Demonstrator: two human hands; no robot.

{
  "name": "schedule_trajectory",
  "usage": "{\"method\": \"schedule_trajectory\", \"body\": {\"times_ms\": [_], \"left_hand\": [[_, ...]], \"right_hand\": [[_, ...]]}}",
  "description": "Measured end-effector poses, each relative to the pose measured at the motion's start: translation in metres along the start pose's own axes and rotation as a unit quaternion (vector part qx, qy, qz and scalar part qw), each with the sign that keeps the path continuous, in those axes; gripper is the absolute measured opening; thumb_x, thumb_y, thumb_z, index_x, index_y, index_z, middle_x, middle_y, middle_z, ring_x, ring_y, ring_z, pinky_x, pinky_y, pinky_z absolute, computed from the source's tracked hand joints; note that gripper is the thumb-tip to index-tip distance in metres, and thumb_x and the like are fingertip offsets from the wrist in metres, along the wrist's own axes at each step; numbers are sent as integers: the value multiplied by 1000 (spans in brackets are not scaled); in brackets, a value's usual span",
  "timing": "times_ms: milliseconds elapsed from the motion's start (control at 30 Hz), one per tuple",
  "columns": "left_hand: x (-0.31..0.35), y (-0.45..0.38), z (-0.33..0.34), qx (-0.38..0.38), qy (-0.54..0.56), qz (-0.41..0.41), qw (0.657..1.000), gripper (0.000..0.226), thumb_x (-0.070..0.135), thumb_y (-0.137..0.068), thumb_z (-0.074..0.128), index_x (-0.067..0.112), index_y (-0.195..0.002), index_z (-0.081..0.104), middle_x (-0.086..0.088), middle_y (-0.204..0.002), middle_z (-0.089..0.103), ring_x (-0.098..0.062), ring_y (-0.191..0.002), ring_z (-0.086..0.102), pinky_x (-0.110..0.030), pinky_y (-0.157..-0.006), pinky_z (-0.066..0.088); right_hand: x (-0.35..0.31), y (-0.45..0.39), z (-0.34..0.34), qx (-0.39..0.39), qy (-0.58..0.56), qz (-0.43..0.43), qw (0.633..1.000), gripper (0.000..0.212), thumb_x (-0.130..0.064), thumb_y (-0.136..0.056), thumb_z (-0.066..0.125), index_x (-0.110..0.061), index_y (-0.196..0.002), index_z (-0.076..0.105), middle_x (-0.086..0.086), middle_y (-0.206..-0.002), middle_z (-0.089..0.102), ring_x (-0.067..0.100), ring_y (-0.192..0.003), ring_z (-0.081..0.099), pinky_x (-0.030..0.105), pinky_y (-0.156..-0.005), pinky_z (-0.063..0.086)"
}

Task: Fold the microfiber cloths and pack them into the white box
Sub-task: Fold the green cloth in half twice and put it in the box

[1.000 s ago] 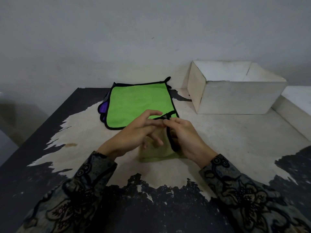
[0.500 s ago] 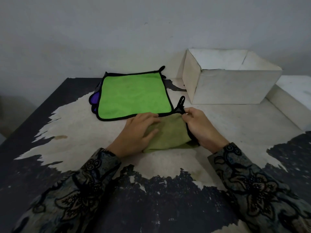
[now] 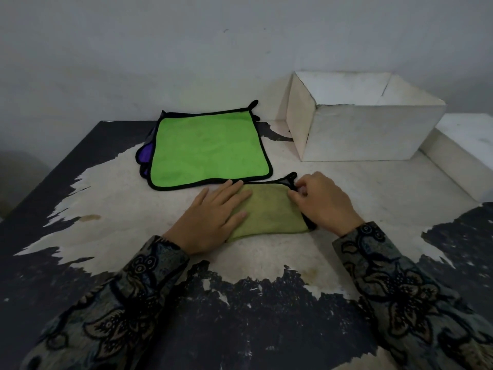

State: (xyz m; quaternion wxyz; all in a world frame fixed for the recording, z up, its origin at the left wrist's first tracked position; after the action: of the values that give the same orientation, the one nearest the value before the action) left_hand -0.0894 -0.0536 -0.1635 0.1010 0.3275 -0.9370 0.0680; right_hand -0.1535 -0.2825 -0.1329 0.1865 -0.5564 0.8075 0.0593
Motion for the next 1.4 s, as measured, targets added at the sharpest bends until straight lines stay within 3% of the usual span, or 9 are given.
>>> {"method": "schedule_trajectory", "body": {"times_ms": [133,267,467,667,767,867,1033,1167,1400], "left_hand": [[1,4,-5,60,-39,-59,996,79,67,-91,11,24,-156,15,0,-165,12,-17,-151,13,-46,-123,7],[4,10,-14,163,-35,-168,972,78,68,-84,22,14,-132,50,-7,-136,49,-27,-127,42,-46,-108,31],[5,6,-12,170,69,-236,954,34,54,-90,54,25,-107,55,2,-110,40,-18,-106,32,-41,-93,27],[13,5,-19,205,209,-148,945,9,18,-92,62,16,-96,53,-2,-91,62,-22,-87,59,-42,-76,49],[19,7,-28,210,365,-155,894,19,8,-96,58,12,-109,45,-2,-94,62,-14,-86,64,-26,-69,52],[31,7,-38,184,508,-134,830,24,4,-102,45,20,-117,39,-8,-106,62,-20,-91,70,-25,-67,57],[43,-3,-67,213,485,-95,843,25,0,-102,44,13,-98,65,-5,-115,65,-14,-90,71,-24,-67,58],[59,-27,-104,223,503,-52,834,16,3,-99,51,10,-104,65,-8,-104,68,-9,-75,71,-18,-55,52],[84,-100,-161,192,451,39,871,31,1,-92,62,18,-119,60,-3,-130,53,-19,-96,71,-31,-60,56]], "right_hand": [[-10,7,8,-1,43,-15,999,37,-47,-97,49,-15,-114,57,5,-115,50,26,-102,56,43,-83,51],[-17,6,11,-5,-40,-36,999,23,-29,-97,53,-14,-114,52,7,-115,53,26,-107,50,41,-87,47],[-18,10,1,14,-158,-68,985,14,-21,-99,51,-19,-111,45,6,-93,62,22,-77,59,40,-69,50],[-25,14,-10,61,-258,-130,955,18,-6,-99,49,-21,-106,44,0,-93,62,13,-82,60,28,-70,47],[-23,12,-13,83,-244,-158,953,32,6,-94,46,-20,-83,61,1,-91,59,14,-87,56,22,-76,42],[-20,9,-18,81,-258,-151,951,34,4,-97,46,-17,-88,72,1,-92,57,12,-87,56,10,-75,40],[-18,7,-49,142,-288,-169,932,27,0,-96,52,-17,-97,74,-5,-92,57,5,-86,56,8,-74,39],[-14,-3,-88,175,-303,-183,919,19,-6,-95,59,-19,-101,72,-7,-99,58,4,-95,58,13,-78,44],[14,-63,-169,182,-337,-157,910,17,-13,-95,62,-22,-104,72,-9,-111,62,9,-105,61,28,-82,51]]}}
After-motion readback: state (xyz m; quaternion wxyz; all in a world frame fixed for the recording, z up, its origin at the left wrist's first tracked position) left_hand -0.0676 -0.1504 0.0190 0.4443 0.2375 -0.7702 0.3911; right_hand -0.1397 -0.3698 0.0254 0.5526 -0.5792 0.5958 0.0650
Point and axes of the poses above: each hand's wrist, its own y-axis away from the middle knuckle, its own z-axis out of the palm, x = y × z, the point moved 3 cm from there along -y, towards the middle knuckle
